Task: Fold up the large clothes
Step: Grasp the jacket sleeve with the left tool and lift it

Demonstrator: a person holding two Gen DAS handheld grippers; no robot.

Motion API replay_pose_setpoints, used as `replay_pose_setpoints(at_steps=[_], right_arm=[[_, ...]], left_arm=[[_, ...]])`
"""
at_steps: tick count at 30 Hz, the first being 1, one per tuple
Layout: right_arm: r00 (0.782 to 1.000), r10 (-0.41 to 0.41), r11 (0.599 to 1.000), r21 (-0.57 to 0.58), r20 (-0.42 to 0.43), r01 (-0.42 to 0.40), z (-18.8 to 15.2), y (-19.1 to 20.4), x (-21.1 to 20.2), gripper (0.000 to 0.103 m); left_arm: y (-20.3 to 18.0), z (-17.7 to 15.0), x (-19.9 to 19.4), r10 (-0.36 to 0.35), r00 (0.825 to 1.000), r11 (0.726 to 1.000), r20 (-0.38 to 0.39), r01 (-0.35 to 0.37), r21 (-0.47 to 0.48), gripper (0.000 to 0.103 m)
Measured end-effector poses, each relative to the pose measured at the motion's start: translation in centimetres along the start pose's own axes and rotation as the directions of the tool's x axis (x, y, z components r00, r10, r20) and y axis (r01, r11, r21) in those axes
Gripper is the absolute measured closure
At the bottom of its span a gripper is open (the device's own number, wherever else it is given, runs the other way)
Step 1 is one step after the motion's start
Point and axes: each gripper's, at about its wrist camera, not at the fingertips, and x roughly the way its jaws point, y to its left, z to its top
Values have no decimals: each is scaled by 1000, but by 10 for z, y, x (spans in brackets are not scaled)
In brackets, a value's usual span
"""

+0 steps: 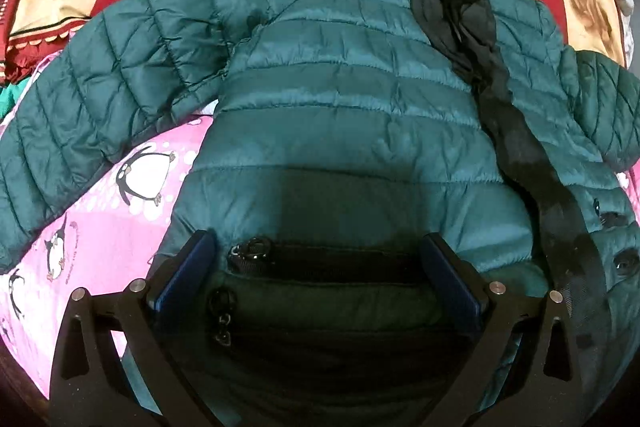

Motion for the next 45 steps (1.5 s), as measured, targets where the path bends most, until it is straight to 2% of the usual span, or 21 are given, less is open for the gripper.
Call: replay_pose_setpoints(at_steps=[3, 5, 6, 7, 9, 11, 15, 18, 20, 22, 24, 26, 28, 32, 33, 35, 36, 38, 41, 43, 45], right_arm=[[1000, 8, 1000, 28, -12, -8, 0, -5, 3, 4], [1000, 12, 999, 40, -15, -12, 0, -8, 3, 4], [1000, 14, 999, 43, -17, -13, -1, -9, 2, 4], [1000, 16, 999, 45, -18, -16, -1, -9, 2, 4], [1000, 21, 999, 49, -14, -20, -2, -11, 0, 4], [1000, 25, 998, 55, -17, -25, -2, -12, -1, 4], [999, 28, 998, 62, -24, -27, -3, -13, 0, 4], [999, 25, 998, 59, -35, -23, -2, -11, 2, 4], [999, 20, 998, 55, -38, -18, -2, -10, 3, 4], [999, 16, 999, 49, -40, -14, -2, -9, 4, 4], [999, 12, 999, 39, -45, -11, -3, -6, 4, 4], [999, 12, 1000, 30, -50, -10, -3, -5, 5, 4], [999, 9, 1000, 28, -52, -7, -3, -5, 5, 4], [998, 5, 999, 40, -62, -2, -4, -8, 6, 4], [998, 4, 999, 43, -63, -1, -4, -9, 7, 4], [998, 1, 999, 48, -69, 2, -4, -10, 8, 4], [997, 0, 999, 47, -71, 3, -4, -9, 9, 4], [997, -4, 999, 40, -76, 7, -4, -8, 10, 4], [997, -10, 999, 31, -72, 13, -4, -6, 9, 4], [997, -18, 999, 26, -70, 19, -5, -5, 6, 4], [996, -39, 999, 5, -78, 39, -7, -3, -2, 4]], left_arm=[[6, 2, 2, -30, 999, 1000, -18, 29, -7, 0], [24, 5, -7, -106, 994, 992, -5, 105, -66, 1], [42, 7, -19, -126, 991, 982, 48, 132, -136, 1], [65, 8, -33, -102, 989, 971, 110, 123, -207, 1], [104, 8, -50, -54, 982, 948, 178, 107, -299, 1], [152, 1, -62, -13, 977, 919, 214, 96, -382, 1], [246, -40, -84, 132, 958, 856, 253, 19, -517, 1], [301, -82, -96, 172, 943, 800, 285, 35, -599, 1], [327, -109, -96, 154, 943, 755, 293, 79, -651, 2], [341, -128, -86, 90, 949, 713, 303, 152, -685, 9], [350, -133, -72, 27, 950, 692, 310, 206, -692, 11], [351, -127, -62, -33, 940, 672, 340, 273, -688, 12], [357, -115, -54, -45, 929, 655, 367, 305, -692, 12], [383, -112, -43, -32, 906, 548, 423, 370, -750, 13], [385, -111, -43, -27, 905, 544, 424, 369, -754, 19], [387, -106, -42, -39, 907, 544, 418, 370, -753, 54], [388, -105, -43, -43, 909, 539, 416, 371, -756, 82], [390, -104, -50, -35, 902, 535, 429, 380, -754, 84], [376, -94, -72, -2, 895, 624, 447, 350, -698, 84], [365, -84, -84, -4, 887, 671, 461, 344, -657, 84], [354, -74, -96, -24, 874, 704, 485, 359, -612, 84]])
